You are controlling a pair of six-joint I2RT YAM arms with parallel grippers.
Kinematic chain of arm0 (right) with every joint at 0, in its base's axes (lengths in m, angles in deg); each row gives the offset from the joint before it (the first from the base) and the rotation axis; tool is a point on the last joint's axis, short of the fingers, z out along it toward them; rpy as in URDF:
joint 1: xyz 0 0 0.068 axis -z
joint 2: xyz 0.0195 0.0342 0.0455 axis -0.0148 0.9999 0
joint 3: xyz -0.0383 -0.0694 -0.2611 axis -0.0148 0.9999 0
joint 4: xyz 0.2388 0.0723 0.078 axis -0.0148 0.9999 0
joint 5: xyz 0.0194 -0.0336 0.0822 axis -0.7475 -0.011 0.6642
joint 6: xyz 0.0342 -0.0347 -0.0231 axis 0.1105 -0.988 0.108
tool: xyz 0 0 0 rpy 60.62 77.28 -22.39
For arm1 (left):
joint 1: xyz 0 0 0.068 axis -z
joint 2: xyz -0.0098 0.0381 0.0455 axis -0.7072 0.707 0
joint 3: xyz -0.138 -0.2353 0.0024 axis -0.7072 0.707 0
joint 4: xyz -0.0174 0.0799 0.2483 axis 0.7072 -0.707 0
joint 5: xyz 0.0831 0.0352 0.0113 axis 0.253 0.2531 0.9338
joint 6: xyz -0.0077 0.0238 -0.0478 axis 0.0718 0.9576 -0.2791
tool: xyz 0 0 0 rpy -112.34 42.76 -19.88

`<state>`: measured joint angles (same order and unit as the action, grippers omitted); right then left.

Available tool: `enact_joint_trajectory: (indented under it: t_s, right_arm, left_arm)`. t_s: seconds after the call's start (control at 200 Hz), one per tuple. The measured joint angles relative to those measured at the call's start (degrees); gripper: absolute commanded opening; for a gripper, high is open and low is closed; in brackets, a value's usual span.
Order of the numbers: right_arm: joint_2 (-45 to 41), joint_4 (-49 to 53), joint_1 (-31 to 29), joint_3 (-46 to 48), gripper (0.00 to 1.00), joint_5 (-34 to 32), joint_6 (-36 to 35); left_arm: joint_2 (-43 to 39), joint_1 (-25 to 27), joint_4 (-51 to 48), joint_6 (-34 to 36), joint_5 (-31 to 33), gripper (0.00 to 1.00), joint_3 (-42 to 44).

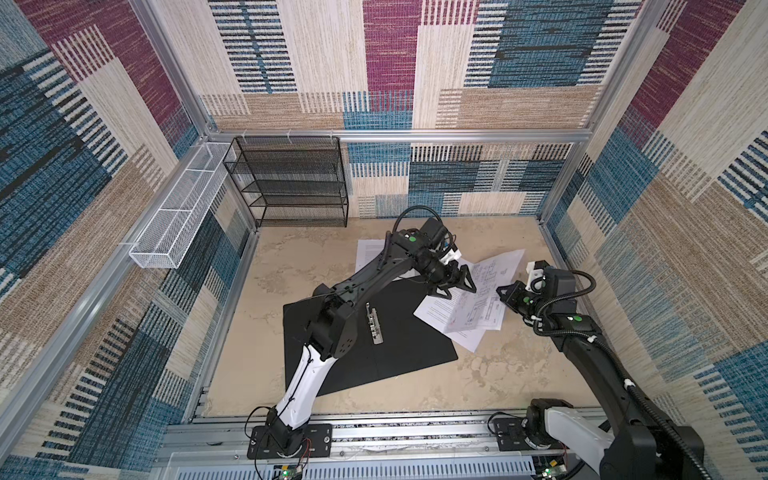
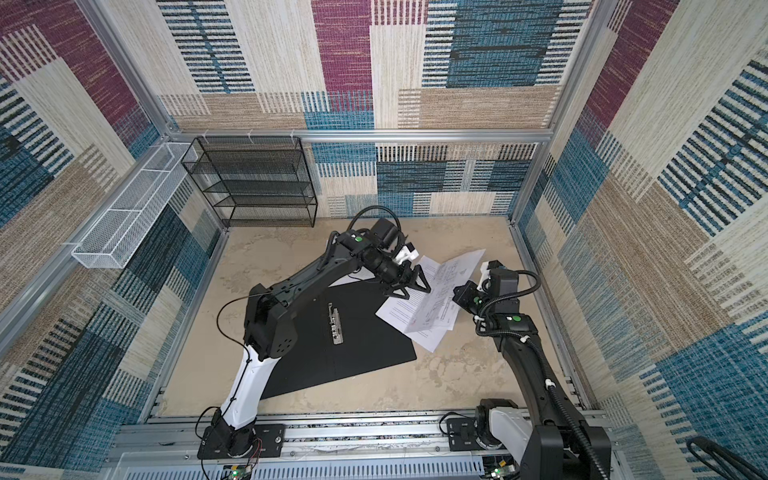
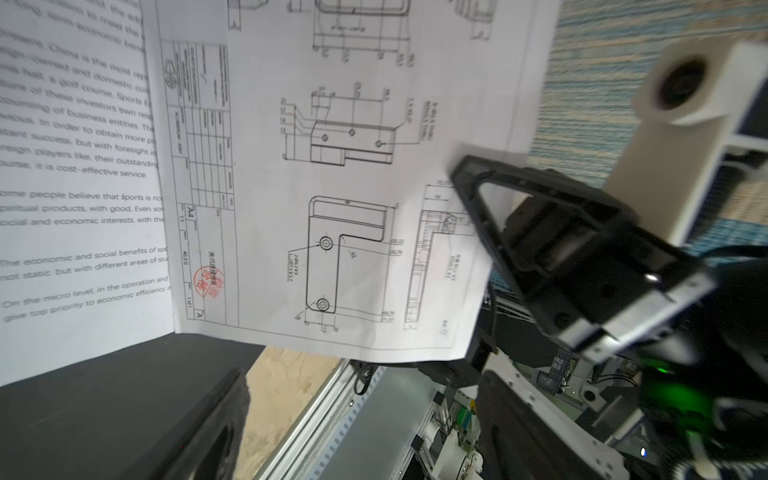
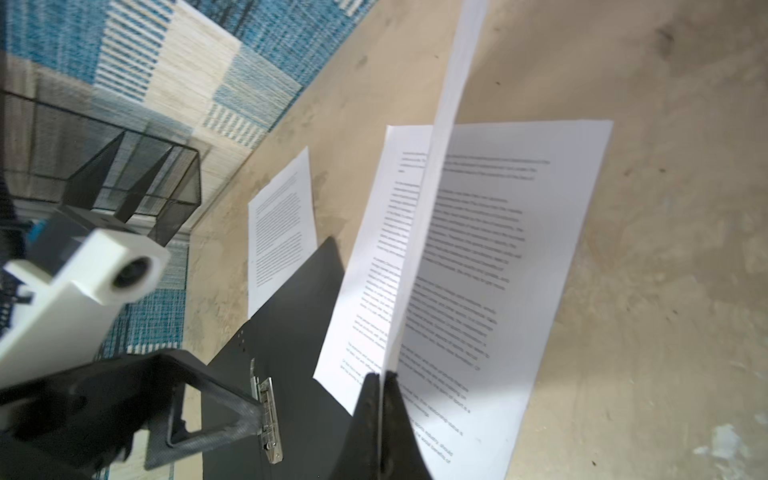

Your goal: Put the files into the folder

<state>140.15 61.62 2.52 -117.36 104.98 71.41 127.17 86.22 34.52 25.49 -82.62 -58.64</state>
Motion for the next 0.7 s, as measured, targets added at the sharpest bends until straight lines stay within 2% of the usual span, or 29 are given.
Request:
enact_joint_trajectory:
  t_s: [0.16,0.431,0.571,0.696]
  right_arm:
    - [1.6,0.0,-5.7,-5.2,0.05,2.6,-0.5]
    - [9.2,-1.7,-18.1,-15.9,0.05,6.4,-0.9]
    - [12.9,-4.3,-23.6,-18.7,0.06,8.4,-0.4]
    - [13.9,-6.1,-25.3,-17.4,0.06,10.1,-0.2]
  left_arm:
    - [-8.4,-6.3,1.0,-0.4,4.2,0.83,12.7]
    - [-22.3,-20.7,3.1,-0.9,15.3,0.83,39.0]
    - [-25.6,-25.3,4.2,-1.1,17.1,0.83,46.1]
    - [-25.7,-27.8,5.4,-1.4,19.1,0.83,51.2]
